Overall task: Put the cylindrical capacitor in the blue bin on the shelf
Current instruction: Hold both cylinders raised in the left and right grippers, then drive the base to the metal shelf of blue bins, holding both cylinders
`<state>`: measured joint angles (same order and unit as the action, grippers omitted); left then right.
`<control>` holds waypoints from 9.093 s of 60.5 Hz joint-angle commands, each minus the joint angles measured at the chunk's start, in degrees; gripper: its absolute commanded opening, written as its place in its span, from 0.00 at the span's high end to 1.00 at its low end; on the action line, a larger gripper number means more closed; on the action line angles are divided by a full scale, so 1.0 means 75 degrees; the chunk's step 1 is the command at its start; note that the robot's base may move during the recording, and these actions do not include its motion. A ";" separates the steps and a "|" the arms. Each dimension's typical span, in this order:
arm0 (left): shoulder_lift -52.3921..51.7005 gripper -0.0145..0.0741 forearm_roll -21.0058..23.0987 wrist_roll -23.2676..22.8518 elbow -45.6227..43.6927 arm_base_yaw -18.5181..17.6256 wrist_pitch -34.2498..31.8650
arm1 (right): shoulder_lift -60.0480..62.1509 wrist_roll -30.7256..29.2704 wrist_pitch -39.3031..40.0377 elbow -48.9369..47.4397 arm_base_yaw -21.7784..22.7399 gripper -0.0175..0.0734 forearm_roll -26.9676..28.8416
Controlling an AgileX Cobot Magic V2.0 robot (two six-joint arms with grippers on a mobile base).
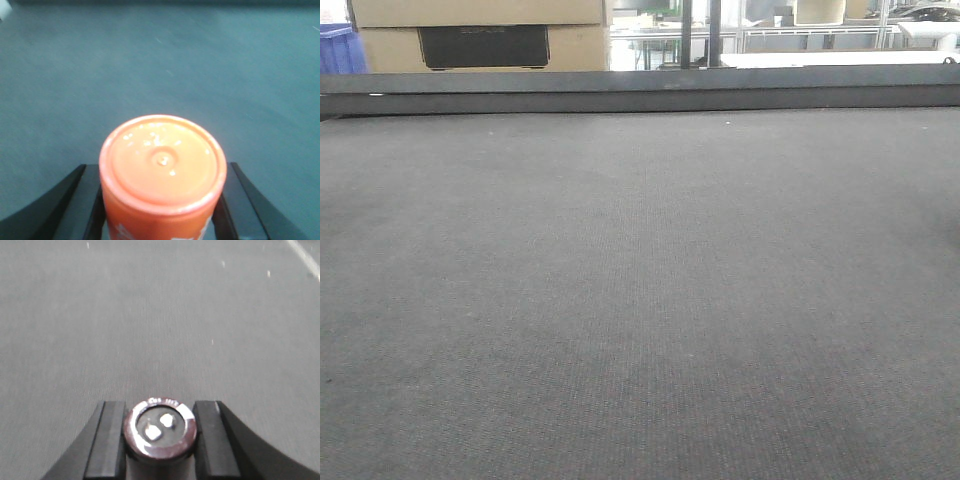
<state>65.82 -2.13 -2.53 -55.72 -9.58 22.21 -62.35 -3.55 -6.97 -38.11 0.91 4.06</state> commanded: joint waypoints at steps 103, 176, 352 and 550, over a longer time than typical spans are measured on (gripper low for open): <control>-0.4268 0.96 0.0228 0.0115 0.0324 -0.0279 0.3062 | 0.5113 -0.0021 -0.4195 -0.1403 -0.1004 0.99 -0.0060; -0.4268 0.96 0.0228 0.0115 0.0324 -0.0279 0.2839 | 0.5113 -0.0021 -0.4148 -0.1403 -0.1004 0.99 -0.0060; -0.4268 0.96 0.0228 0.0115 0.0324 -0.0279 0.2839 | 0.5113 -0.0021 -0.4148 -0.1403 -0.1004 0.99 -0.0060; -0.4268 0.96 0.0212 0.0115 0.0324 -0.0279 0.2670 | 0.5113 -0.0021 -0.4148 -0.1403 -0.1004 0.99 -0.0060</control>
<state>34.03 -0.76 -1.64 -53.32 -11.27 43.41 -24.04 -3.55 -39.51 -48.35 -6.53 4.06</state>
